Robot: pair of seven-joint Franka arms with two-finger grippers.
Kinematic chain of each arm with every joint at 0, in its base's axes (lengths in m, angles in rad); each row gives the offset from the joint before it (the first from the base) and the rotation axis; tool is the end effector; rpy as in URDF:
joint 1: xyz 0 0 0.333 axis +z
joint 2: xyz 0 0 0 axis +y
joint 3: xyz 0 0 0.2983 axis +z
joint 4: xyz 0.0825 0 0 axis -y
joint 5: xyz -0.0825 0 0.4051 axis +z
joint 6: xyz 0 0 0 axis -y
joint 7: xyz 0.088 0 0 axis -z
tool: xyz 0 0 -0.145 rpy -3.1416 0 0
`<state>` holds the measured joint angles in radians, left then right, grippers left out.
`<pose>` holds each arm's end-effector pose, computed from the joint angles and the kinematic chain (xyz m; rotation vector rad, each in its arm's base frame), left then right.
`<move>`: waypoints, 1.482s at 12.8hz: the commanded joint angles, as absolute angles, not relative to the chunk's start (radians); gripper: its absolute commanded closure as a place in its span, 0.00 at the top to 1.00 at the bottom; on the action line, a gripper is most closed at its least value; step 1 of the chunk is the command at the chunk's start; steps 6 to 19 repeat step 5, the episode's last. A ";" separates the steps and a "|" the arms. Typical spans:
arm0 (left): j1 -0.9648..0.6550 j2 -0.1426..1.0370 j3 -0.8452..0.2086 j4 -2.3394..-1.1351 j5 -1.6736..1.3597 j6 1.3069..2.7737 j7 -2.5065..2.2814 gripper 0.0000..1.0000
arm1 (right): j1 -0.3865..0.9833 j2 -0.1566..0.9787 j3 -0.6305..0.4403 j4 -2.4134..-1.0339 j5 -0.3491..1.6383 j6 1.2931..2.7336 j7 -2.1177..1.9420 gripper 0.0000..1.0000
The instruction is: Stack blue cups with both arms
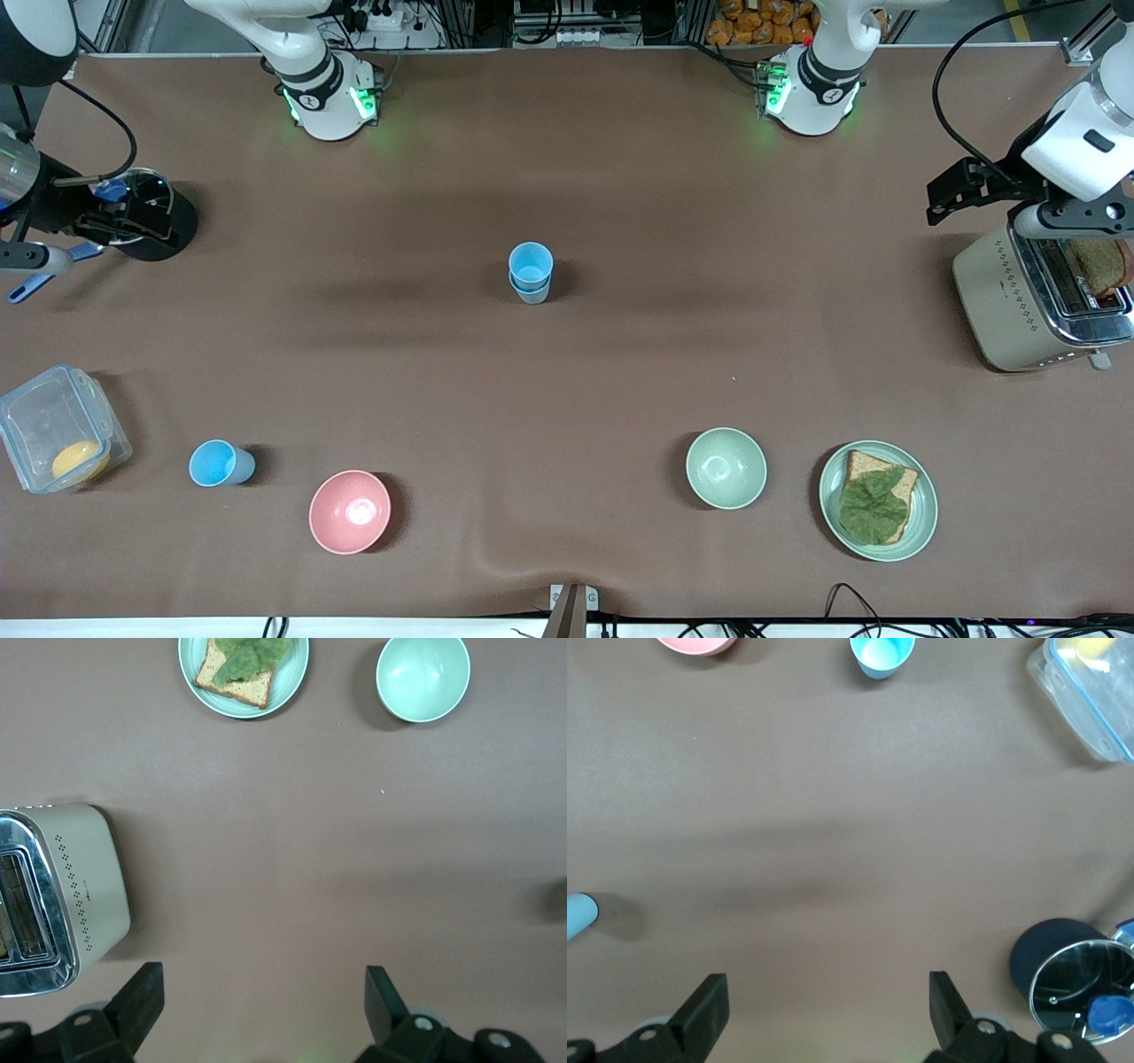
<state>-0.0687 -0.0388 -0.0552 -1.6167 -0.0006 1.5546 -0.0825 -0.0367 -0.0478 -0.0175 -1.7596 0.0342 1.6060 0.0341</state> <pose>0.5568 -0.0699 0.5669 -3.1368 0.0648 0.0362 0.5525 -0.0253 0.5063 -3.0981 0.1414 0.1637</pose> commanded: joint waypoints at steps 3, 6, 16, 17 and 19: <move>-0.060 -0.026 -0.058 -1.591 -0.023 1.543 -0.058 1.00 | -0.054 -0.029 0.006 -1.683 0.032 1.536 0.086 1.00; -0.060 -0.026 -0.060 -1.591 -0.023 1.543 -0.057 1.00 | -0.057 -0.029 0.002 -1.680 0.031 1.543 0.071 1.00; -0.060 -0.026 -0.060 -1.591 -0.023 1.543 -0.057 1.00 | -0.057 -0.029 0.002 -1.680 0.031 1.543 0.071 1.00; -0.060 -0.026 -0.060 -1.591 -0.023 1.543 -0.057 1.00 | -0.057 -0.029 0.002 -1.680 0.031 1.543 0.071 1.00; -0.060 -0.026 -0.060 -1.591 -0.023 1.543 -0.057 1.00 | -0.057 -0.029 0.002 -1.680 0.031 1.543 0.071 1.00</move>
